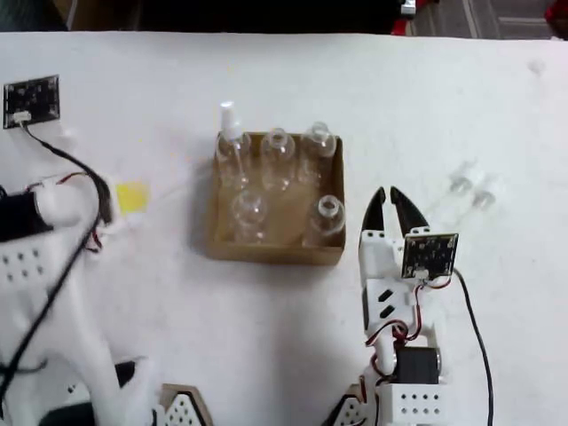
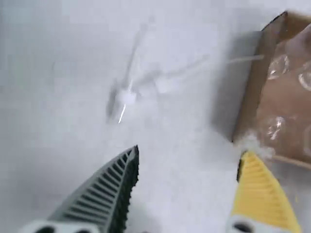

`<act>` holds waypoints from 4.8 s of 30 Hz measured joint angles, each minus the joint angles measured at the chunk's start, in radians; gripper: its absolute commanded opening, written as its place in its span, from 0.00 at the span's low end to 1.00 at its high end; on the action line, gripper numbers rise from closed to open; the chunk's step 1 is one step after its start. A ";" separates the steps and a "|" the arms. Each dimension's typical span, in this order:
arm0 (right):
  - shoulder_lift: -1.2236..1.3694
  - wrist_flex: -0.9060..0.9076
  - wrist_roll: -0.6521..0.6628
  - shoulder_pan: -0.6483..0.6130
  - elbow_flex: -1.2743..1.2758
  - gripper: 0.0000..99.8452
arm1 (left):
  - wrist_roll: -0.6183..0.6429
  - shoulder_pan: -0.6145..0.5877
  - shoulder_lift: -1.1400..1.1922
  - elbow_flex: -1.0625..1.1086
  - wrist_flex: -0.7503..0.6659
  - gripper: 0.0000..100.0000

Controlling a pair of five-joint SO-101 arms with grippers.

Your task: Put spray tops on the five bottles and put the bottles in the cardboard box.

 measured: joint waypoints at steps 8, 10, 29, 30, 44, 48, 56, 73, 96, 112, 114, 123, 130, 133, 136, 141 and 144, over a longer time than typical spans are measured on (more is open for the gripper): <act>0.000 0.000 0.000 0.000 0.000 0.04 | 0.000 -0.192 0.146 -0.064 -0.005 0.30; 0.000 0.000 0.000 0.000 0.000 0.04 | 0.000 -0.230 0.183 -0.066 -0.052 0.30; 0.000 0.000 0.000 0.000 0.000 0.04 | 0.416 -0.281 0.684 -0.028 -0.043 0.30; 0.000 0.000 0.000 0.000 0.000 0.04 | 0.451 -0.281 0.684 -0.028 -0.032 0.30; 0.000 0.000 0.000 0.000 0.000 0.04 | 0.772 -0.212 0.704 -0.252 -0.143 0.24; 0.000 0.000 0.000 0.000 0.000 0.04 | 0.779 -0.215 0.753 -0.258 -0.293 0.05; 0.000 0.000 0.000 0.000 0.000 0.04 | 0.779 -0.193 0.888 -0.316 -0.506 0.02; 0.000 0.000 0.000 0.002 0.000 0.04 | 0.738 -0.021 1.378 -0.781 -0.379 0.02; 0.000 0.000 0.000 0.003 0.000 0.04 | 0.652 0.035 1.574 -1.471 -0.003 0.02; 0.000 0.000 0.000 0.003 0.000 0.04 | 0.512 0.178 1.751 -1.516 0.120 0.02; 0.000 0.000 0.000 0.000 0.000 0.04 | 0.468 0.213 1.751 -1.461 0.120 0.02; 0.000 0.000 0.000 0.002 0.000 0.04 | 0.354 0.276 1.613 -1.157 0.112 0.02; 0.000 0.000 0.000 0.003 0.000 0.04 | 0.296 0.319 1.366 -0.690 0.112 0.02; 0.000 0.000 0.000 0.002 0.000 0.04 | 0.256 0.319 1.263 -0.519 0.112 0.02; 0.000 0.000 0.000 0.000 0.000 0.04 | 0.229 0.319 1.177 -0.390 0.112 0.02; 0.000 0.000 0.003 0.000 0.000 0.04 | 0.204 0.311 1.062 -0.255 0.112 0.02; 0.000 0.000 0.003 0.002 0.000 0.04 | 0.199 0.258 0.984 -0.253 0.112 0.02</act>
